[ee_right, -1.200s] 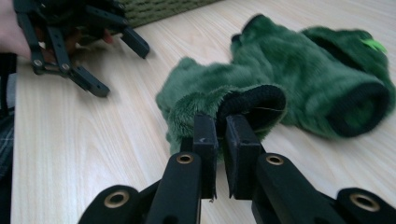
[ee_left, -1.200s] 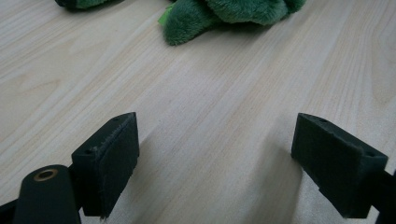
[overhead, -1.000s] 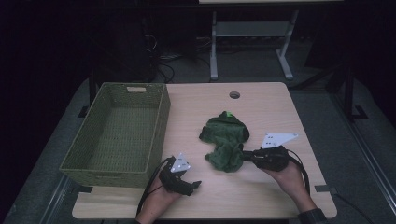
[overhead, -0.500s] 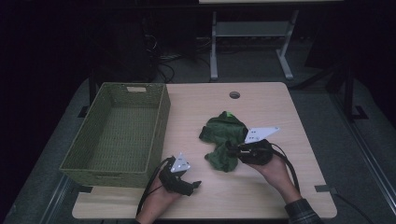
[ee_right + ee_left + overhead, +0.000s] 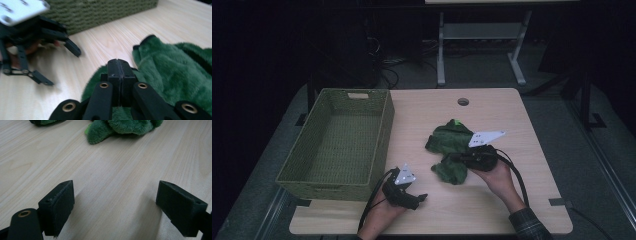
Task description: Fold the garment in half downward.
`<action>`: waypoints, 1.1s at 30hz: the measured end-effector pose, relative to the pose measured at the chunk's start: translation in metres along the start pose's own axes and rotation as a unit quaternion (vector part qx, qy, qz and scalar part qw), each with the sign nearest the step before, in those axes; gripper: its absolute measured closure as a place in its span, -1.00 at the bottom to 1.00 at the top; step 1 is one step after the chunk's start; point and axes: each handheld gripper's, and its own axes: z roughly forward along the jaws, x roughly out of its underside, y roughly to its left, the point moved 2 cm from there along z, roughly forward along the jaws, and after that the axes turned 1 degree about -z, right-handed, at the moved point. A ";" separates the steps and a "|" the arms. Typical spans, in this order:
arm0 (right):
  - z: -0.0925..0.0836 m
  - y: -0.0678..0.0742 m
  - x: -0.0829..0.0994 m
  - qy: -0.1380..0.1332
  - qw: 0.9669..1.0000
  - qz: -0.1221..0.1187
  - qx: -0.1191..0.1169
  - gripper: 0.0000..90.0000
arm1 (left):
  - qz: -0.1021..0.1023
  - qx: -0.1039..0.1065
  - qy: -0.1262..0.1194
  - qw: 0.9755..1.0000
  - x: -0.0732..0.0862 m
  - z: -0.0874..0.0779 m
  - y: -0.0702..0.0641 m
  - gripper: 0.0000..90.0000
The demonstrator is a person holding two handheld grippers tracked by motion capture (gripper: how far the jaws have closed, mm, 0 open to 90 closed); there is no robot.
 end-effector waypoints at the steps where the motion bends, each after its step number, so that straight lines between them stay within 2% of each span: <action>1: 0.003 -0.001 0.002 0.003 1.000 0.003 0.002 0.99 | 0.001 -0.001 0.000 1.000 0.000 0.000 0.000 -0.68; 2: 0.003 -0.001 0.002 0.003 1.000 0.003 0.002 0.99 | 0.001 -0.001 0.000 1.000 0.000 0.000 0.000 -0.68; 8: 0.026 -0.006 0.023 0.051 0.998 0.021 -0.006 0.99 | -0.001 0.001 0.000 1.000 0.000 0.000 0.000 -0.68; 11: 0.033 -0.004 0.027 0.072 0.997 0.019 -0.013 1.00 | -0.002 0.001 0.000 1.000 0.000 0.000 0.000 -0.68; 15: 0.035 -0.007 0.034 0.085 0.996 0.015 -0.016 1.00 | -0.002 0.000 0.000 1.000 0.000 0.000 0.000 -0.68; 18: 0.034 -0.006 0.038 0.080 0.996 0.020 -0.016 1.00 | -0.002 0.001 0.000 1.000 0.000 0.000 -0.001 -0.68; 22: 0.033 -0.005 0.038 0.073 0.997 0.016 -0.011 0.99 | -0.002 0.001 0.000 1.000 0.000 0.000 0.000 -0.68; 24: 0.029 -0.004 0.035 0.064 0.998 0.011 -0.007 0.83 | 0.001 0.001 -0.001 1.000 -0.001 0.001 0.000 -0.68; 26: 0.023 -0.004 0.031 0.049 0.999 0.018 -0.004 0.65 | -0.003 0.002 -0.002 1.000 -0.002 0.002 0.000 -0.68; 33: -0.001 -0.010 0.023 0.024 0.999 0.028 0.019 0.46 | -0.001 0.011 -0.001 1.000 -0.015 0.006 -0.002 -0.66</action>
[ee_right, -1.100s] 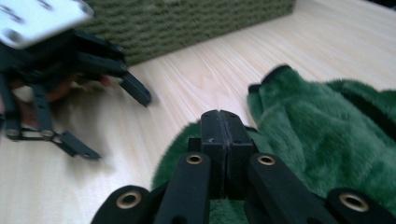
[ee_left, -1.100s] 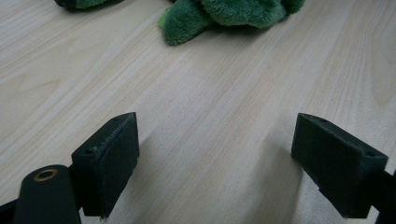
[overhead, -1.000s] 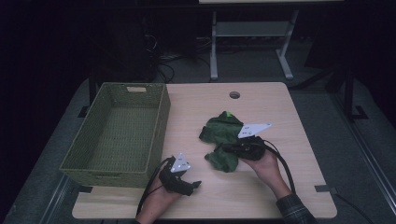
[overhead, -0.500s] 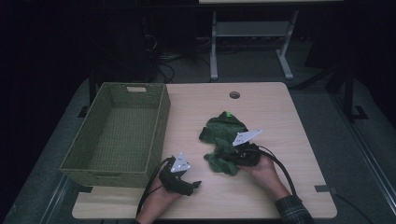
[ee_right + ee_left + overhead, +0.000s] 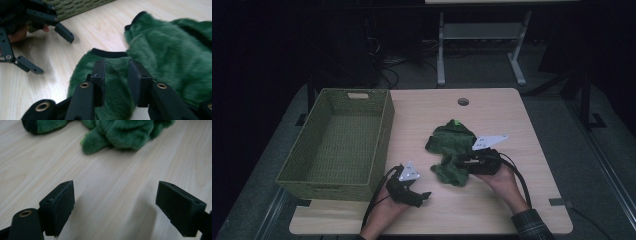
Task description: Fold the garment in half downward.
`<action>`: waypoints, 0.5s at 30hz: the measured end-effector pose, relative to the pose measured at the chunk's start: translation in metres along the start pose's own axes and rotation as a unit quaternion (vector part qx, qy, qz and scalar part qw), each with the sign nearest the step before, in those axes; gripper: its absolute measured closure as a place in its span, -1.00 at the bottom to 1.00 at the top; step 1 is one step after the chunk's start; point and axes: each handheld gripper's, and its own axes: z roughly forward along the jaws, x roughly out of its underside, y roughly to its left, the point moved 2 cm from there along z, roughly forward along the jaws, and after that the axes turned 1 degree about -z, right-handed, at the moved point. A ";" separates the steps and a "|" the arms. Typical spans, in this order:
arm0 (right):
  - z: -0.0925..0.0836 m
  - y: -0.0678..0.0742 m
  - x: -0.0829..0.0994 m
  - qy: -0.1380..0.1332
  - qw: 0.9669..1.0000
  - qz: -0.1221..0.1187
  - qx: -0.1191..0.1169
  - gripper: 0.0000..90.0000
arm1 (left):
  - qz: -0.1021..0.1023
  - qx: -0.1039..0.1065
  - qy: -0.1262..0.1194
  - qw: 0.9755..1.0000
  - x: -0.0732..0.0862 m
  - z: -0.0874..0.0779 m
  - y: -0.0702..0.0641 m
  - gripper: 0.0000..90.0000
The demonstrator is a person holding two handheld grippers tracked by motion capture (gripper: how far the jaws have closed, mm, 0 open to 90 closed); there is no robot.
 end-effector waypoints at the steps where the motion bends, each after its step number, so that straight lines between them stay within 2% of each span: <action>1: -0.002 -0.001 -0.001 -0.002 1.000 -0.001 0.004 0.43 | -0.001 -0.002 0.000 1.000 -0.002 0.001 -0.001 -0.66; 3: -0.007 -0.004 -0.001 -0.003 1.000 0.002 0.016 0.40 | 0.001 -0.005 -0.003 1.000 -0.006 -0.001 0.000 -0.57; 11: -0.022 -0.021 0.000 -0.005 0.999 0.021 0.046 0.33 | -0.020 -0.015 -0.036 0.999 -0.024 -0.013 0.013 -0.28; 15: -0.026 -0.029 0.001 -0.007 0.998 0.033 0.055 0.33 | -0.027 -0.021 -0.038 0.999 -0.033 -0.012 0.020 -0.12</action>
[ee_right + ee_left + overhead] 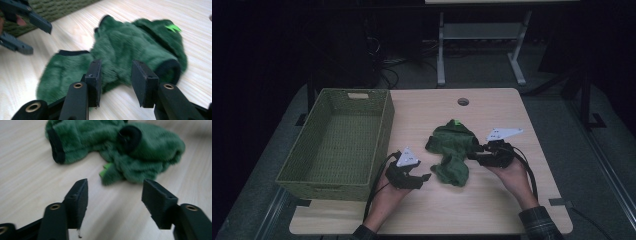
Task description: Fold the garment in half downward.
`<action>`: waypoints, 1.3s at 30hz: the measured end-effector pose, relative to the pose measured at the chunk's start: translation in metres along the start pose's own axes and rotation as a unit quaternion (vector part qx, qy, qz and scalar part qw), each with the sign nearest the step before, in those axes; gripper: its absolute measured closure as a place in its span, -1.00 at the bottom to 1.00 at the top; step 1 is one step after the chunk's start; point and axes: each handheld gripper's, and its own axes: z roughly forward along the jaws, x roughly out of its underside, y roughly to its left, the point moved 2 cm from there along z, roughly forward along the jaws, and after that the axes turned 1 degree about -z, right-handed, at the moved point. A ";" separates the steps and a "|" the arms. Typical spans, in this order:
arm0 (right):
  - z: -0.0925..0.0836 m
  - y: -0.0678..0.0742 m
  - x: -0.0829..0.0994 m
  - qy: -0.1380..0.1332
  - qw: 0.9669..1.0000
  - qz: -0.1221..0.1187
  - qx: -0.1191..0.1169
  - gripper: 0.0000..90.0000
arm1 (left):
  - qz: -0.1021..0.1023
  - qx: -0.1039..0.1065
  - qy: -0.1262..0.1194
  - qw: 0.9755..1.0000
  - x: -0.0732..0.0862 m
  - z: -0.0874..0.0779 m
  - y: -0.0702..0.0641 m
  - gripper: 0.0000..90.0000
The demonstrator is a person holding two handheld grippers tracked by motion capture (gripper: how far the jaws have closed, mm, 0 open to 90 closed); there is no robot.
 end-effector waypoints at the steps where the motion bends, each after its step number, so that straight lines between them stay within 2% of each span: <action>1: -0.001 -0.002 0.000 0.007 1.000 0.002 0.003 0.33 | -0.002 -0.003 0.002 1.000 -0.003 0.003 0.002 -0.08; 6: -0.006 -0.015 -0.002 0.005 1.000 0.011 0.018 0.33 | -0.010 -0.010 0.002 1.000 -0.014 0.011 0.011 0.05; 9: -0.007 -0.023 -0.004 -0.002 0.999 0.018 0.026 0.35 | -0.012 -0.025 -0.002 1.000 -0.024 0.017 0.022 0.08; 10: -0.006 -0.026 -0.004 0.006 0.999 0.025 0.025 0.35 | -0.013 -0.026 -0.002 1.000 -0.026 0.019 0.025 0.08; 13: -0.004 -0.031 -0.004 0.009 0.999 0.032 0.028 0.35 | -0.028 -0.025 -0.010 0.999 -0.033 0.029 0.034 0.08; 15: -0.001 -0.033 -0.002 0.011 0.999 0.032 0.029 0.35 | -0.025 -0.027 -0.009 0.999 -0.035 0.031 0.037 0.08; 20: 0.009 -0.039 0.004 0.028 0.998 0.047 0.026 0.35 | -0.036 -0.028 -0.015 0.999 -0.045 0.045 0.053 0.08; 23: 0.012 -0.040 0.007 0.033 0.998 0.050 0.025 0.35 | -0.042 -0.022 -0.014 0.999 -0.047 0.053 0.058 0.07; 28: 0.020 -0.042 0.008 0.041 0.997 0.055 0.021 0.34 | -0.039 -0.012 0.001 0.999 -0.044 0.066 0.064 0.01; 31: 0.026 -0.042 0.009 0.048 0.997 0.052 0.020 0.47 | -0.047 -0.007 0.016 0.999 -0.040 0.074 0.068 0.02; 33: 0.027 -0.042 0.009 0.052 0.997 0.054 0.024 0.68 | -0.050 0.006 0.023 0.998 -0.038 0.080 0.069 0.16; 34: 0.027 -0.042 0.009 0.053 0.997 0.054 0.024 0.72 | -0.045 0.011 0.028 0.999 -0.037 0.082 0.069 0.30; 37: 0.028 -0.043 0.008 0.059 0.996 0.054 0.025 0.78 | -0.052 0.020 0.041 0.998 -0.036 0.085 0.068 0.76; 39: 0.029 -0.044 0.009 0.061 0.996 0.052 0.028 0.78 | -0.052 0.025 0.046 0.997 -0.036 0.084 0.066 0.83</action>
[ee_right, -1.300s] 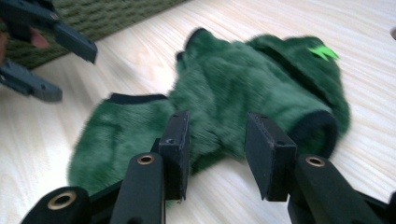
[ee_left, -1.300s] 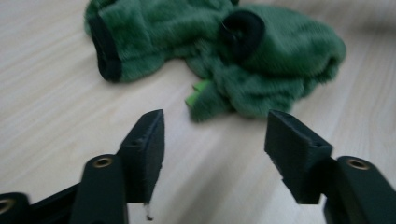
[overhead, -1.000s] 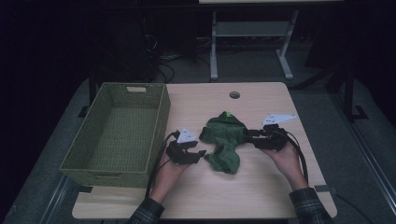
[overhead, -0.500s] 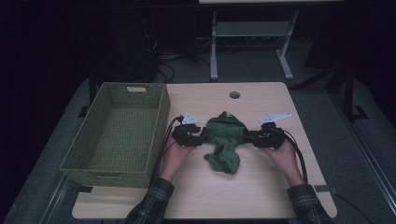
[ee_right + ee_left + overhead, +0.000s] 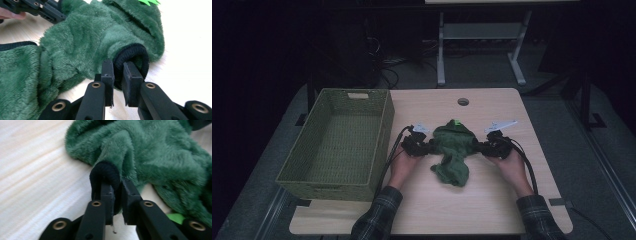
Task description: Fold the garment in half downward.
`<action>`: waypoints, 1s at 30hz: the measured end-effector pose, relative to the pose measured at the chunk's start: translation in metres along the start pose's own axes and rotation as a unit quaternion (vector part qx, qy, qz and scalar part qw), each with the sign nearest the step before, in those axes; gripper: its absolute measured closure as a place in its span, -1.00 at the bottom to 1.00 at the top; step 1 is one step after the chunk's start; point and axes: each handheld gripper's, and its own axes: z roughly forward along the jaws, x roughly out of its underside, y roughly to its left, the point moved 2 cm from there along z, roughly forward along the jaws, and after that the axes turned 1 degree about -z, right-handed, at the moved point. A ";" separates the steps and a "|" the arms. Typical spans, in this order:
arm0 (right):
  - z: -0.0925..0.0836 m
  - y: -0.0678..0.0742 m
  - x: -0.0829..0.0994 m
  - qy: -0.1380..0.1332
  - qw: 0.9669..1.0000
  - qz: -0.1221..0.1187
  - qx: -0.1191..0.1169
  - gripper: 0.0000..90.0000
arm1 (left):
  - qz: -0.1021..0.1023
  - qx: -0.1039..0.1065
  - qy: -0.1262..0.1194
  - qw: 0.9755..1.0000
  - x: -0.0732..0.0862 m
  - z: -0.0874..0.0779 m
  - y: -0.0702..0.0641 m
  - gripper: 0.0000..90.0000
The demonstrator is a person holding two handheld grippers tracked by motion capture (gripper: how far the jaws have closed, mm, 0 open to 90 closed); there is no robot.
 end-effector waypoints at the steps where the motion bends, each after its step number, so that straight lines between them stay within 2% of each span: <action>1: 0.000 -0.001 0.000 0.000 1.000 0.000 0.000 0.78 | 0.004 0.001 0.003 1.000 0.000 -0.001 -0.002 0.83; 7: -0.001 -0.008 -0.001 0.014 1.000 -0.010 0.013 0.78 | 0.003 0.015 0.012 1.000 0.010 -0.011 -0.015 0.84; 10: 0.001 -0.011 0.001 0.016 1.000 -0.011 0.012 0.78 | 0.000 0.023 0.014 1.000 0.016 -0.015 -0.023 0.84; 12: 0.003 -0.012 0.002 0.021 1.000 -0.009 0.010 0.78 | 0.002 0.022 0.019 1.000 0.020 -0.018 -0.028 0.84; 15: 0.006 -0.010 0.003 0.021 1.000 -0.008 0.002 0.77 | -0.008 0.016 0.015 1.000 0.025 -0.022 -0.031 0.81; 17: 0.006 -0.007 0.002 0.018 1.000 -0.012 -0.001 0.71 | -0.004 0.002 0.010 1.000 0.025 -0.025 -0.030 0.65; 19: 0.002 -0.006 -0.001 0.008 1.000 -0.013 -0.002 0.60 | -0.005 -0.011 -0.002 1.000 0.021 -0.031 -0.027 0.45; 21: -0.004 -0.005 -0.004 -0.006 1.000 -0.014 0.002 0.52 | -0.008 -0.017 -0.015 1.000 0.014 -0.037 -0.024 0.36; 23: -0.011 -0.006 -0.007 -0.023 1.000 -0.017 0.007 0.47 | -0.007 -0.018 -0.024 1.000 0.007 -0.041 -0.022 0.31; 25: -0.014 -0.008 -0.013 -0.020 1.000 -0.008 -0.001 0.40 | -0.005 -0.024 -0.030 0.999 -0.002 -0.043 -0.018 0.28; 28: -0.017 -0.011 -0.022 -0.032 0.999 -0.012 0.007 0.41 | -0.006 -0.036 -0.036 0.999 -0.014 -0.039 -0.010 0.27; 30: -0.014 -0.016 -0.029 -0.028 1.000 -0.008 0.008 0.41 | -0.009 -0.039 -0.034 0.999 -0.021 -0.034 -0.001 0.27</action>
